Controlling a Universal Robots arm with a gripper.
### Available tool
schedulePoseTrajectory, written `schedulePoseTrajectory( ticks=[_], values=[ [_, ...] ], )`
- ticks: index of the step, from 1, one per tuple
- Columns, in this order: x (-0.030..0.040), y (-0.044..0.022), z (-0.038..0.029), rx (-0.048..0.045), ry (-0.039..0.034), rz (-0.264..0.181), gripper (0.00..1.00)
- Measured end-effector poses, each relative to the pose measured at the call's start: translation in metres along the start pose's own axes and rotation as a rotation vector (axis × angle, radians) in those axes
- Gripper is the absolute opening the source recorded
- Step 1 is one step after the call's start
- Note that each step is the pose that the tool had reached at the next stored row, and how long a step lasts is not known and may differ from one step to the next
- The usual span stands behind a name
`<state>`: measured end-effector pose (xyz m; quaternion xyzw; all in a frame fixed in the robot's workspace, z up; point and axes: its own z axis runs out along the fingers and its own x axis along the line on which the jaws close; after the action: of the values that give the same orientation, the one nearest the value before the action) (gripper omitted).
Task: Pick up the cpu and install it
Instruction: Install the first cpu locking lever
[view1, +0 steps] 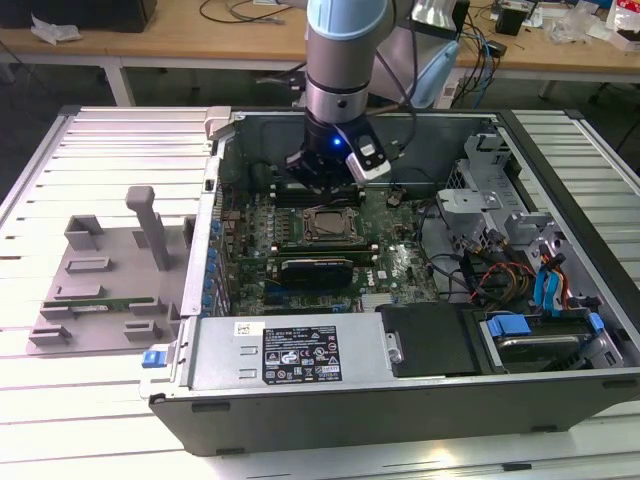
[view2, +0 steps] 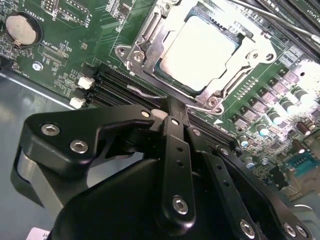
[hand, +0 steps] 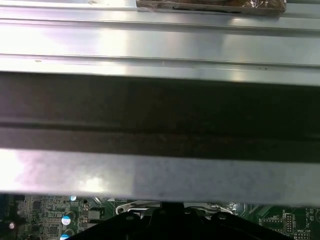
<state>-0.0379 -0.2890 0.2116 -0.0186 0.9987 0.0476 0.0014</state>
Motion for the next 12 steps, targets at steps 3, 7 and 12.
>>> schedulePoseTrajectory(
  ticks=[3,7,12],
  values=[
    [-0.0025,-0.0003,0.0017,0.0001,0.0002,0.0,0.11],
    [-0.0067,-0.0006,0.0033,0.0,0.0003,0.0,0.11],
    [-0.0115,-0.0011,0.0066,0.0002,0.0005,0.0,0.11]
  ],
)
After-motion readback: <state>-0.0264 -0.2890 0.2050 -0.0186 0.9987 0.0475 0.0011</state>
